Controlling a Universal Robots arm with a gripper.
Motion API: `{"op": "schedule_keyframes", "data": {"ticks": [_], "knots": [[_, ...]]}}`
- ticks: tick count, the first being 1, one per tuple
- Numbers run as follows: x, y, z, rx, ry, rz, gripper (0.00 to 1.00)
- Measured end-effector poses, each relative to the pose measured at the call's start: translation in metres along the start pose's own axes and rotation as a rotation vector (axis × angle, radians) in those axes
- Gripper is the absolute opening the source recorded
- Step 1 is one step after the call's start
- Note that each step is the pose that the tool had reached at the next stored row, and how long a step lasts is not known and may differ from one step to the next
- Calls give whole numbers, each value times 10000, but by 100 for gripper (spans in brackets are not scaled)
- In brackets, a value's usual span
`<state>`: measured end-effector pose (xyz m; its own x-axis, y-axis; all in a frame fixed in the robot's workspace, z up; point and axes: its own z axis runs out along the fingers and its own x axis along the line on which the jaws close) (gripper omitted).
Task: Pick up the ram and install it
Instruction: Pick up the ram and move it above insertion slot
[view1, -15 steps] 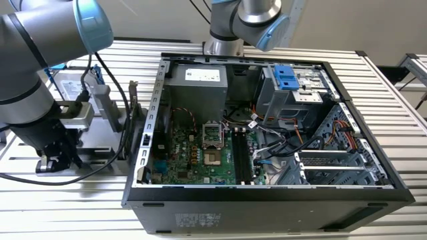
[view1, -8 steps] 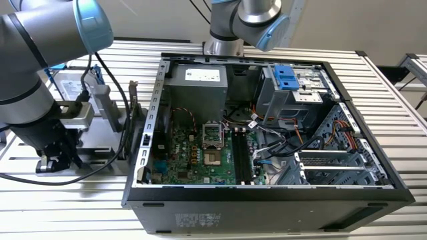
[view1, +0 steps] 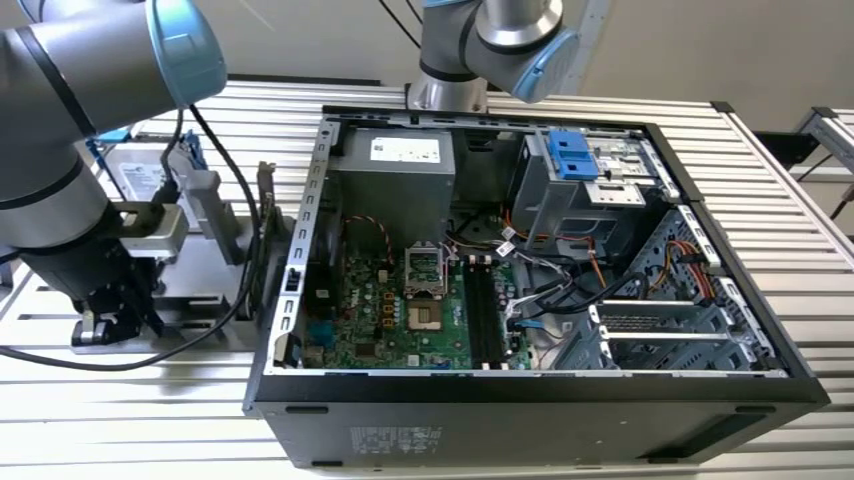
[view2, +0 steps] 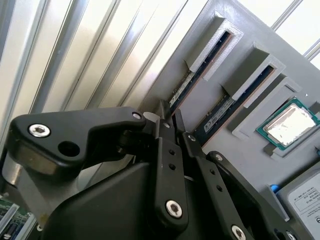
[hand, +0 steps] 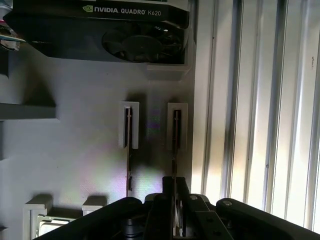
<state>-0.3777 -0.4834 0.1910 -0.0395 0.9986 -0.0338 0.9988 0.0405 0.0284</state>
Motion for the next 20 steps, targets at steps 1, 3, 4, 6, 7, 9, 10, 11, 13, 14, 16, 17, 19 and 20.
{"op": "schedule_keyframes", "data": {"ticks": [1,3,4,6,7,9,10,11,13,14,16,17,19,20], "knots": [[0,0,0,0,0,0,0],[0,0,0,0,0,0,0],[0,0,0,0,-1,-1,0],[-1,1,0,0,-1,-2,0],[-1,1,0,0,-1,-2,0],[-1,1,0,-1,-2,-2,0],[-1,1,0,0,-2,-2,0],[-1,1,0,0,-2,-2,0],[0,0,0,-1,-3,0,0],[0,0,0,-1,-2,0,0],[0,1,-6,-1,-2,0,0],[0,1,-13,-1,-2,0,0],[-1,1,-30,0,-2,0,0],[-2,2,-39,0,-3,-1,0]]}}
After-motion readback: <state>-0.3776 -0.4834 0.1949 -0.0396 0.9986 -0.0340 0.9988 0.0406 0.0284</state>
